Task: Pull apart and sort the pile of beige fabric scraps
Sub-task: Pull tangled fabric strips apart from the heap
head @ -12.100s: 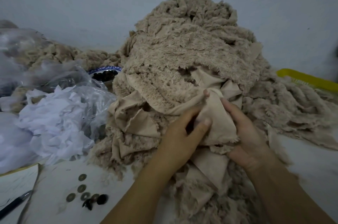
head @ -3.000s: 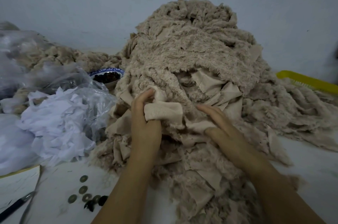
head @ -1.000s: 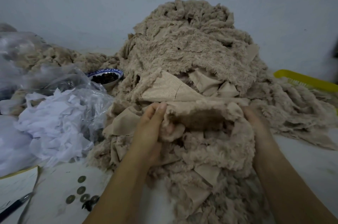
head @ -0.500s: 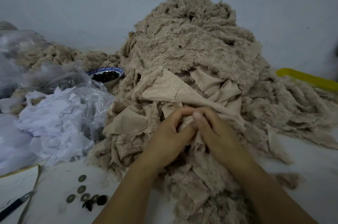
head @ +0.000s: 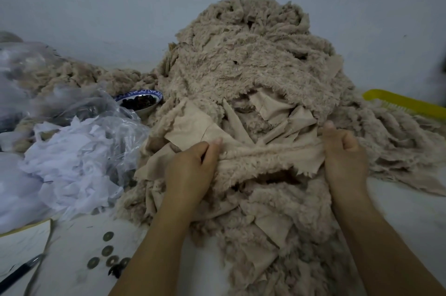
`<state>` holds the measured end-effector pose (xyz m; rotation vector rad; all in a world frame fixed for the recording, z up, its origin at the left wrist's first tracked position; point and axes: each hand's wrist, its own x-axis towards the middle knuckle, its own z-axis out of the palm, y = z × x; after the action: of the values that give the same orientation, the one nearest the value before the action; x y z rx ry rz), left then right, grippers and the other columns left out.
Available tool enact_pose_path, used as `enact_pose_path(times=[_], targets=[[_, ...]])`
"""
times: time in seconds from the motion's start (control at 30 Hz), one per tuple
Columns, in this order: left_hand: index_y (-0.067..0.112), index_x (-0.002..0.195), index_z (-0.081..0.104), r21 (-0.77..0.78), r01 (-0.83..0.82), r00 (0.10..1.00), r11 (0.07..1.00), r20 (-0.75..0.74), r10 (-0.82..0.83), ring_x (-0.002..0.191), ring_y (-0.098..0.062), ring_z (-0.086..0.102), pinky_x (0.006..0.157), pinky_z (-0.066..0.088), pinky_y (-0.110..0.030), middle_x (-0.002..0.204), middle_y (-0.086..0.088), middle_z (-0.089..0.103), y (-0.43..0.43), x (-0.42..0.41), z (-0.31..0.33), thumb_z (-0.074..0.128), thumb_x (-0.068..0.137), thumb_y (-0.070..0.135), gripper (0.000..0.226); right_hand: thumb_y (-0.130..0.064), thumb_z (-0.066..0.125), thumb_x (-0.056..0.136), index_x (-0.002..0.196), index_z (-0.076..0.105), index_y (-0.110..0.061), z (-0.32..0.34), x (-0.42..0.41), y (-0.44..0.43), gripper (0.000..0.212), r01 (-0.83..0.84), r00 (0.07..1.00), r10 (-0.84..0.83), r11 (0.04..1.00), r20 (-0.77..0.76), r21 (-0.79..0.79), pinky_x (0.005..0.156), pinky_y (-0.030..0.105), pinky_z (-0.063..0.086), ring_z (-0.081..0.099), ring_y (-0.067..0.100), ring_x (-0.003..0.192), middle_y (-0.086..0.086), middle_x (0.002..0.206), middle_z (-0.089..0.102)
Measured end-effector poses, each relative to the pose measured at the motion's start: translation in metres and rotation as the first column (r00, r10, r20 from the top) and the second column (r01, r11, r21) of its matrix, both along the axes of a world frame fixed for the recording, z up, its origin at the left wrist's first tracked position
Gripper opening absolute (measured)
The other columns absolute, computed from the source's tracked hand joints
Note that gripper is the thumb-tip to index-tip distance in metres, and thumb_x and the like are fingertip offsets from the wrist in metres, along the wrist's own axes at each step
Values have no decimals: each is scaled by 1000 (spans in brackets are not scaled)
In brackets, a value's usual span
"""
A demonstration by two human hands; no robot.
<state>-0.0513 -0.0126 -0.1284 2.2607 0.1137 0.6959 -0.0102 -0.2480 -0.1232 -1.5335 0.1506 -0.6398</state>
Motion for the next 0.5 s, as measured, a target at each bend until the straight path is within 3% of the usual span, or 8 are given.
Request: enact_pose_path(times=[0.1,0.2,0.3,0.37,0.43,0.5], targets=[[24,50,36,-186,2,1000,983,-16,-5,44,-7,40,50,29,-29,42,13,42,-2,0,-1,45,96,59,58,-39,56,100,61,34,-21,-1,-1,0,48,-26,1000,26,999,-3,-38,37,11,26,33,-1,39,-15,41,36],[32,52,43,-319,82,996,944,11,-83,44,-1,38,45,33,-15,44,14,40,-5,-3,0,44,84,70,50,-46,56,98,61,39,-15,1,-2,-1,51,-88,996,87,996,-29,-28,42,16,31,35,4,41,-11,45,39],[43,64,61,-314,273,959,909,10,-285,55,1,52,51,40,-10,61,17,58,-6,-5,3,49,74,76,37,-50,56,97,84,59,6,2,-3,0,57,-115,991,115,993,-61,15,58,31,42,58,31,61,21,69,59],[52,74,68,-214,392,914,895,-17,-405,72,-1,60,61,44,-12,81,15,64,-7,-4,2,58,72,71,22,-50,55,97,79,65,-7,4,-4,0,47,-123,990,128,990,-67,74,53,28,46,65,13,57,6,63,65],[47,72,67,-143,434,898,889,-9,-440,72,-1,56,64,42,-14,81,13,59,-10,-4,1,63,76,61,15,-49,54,97,71,62,-21,5,-4,-1,39,-147,987,153,984,-56,99,44,15,43,56,-2,45,-12,50,58],[38,65,60,-198,415,909,888,47,-415,67,1,51,63,40,-12,75,15,54,-10,-5,-1,61,85,57,28,-52,54,96,69,61,-21,6,-7,1,41,-176,981,182,980,-68,91,39,14,41,56,1,41,-8,46,59]])
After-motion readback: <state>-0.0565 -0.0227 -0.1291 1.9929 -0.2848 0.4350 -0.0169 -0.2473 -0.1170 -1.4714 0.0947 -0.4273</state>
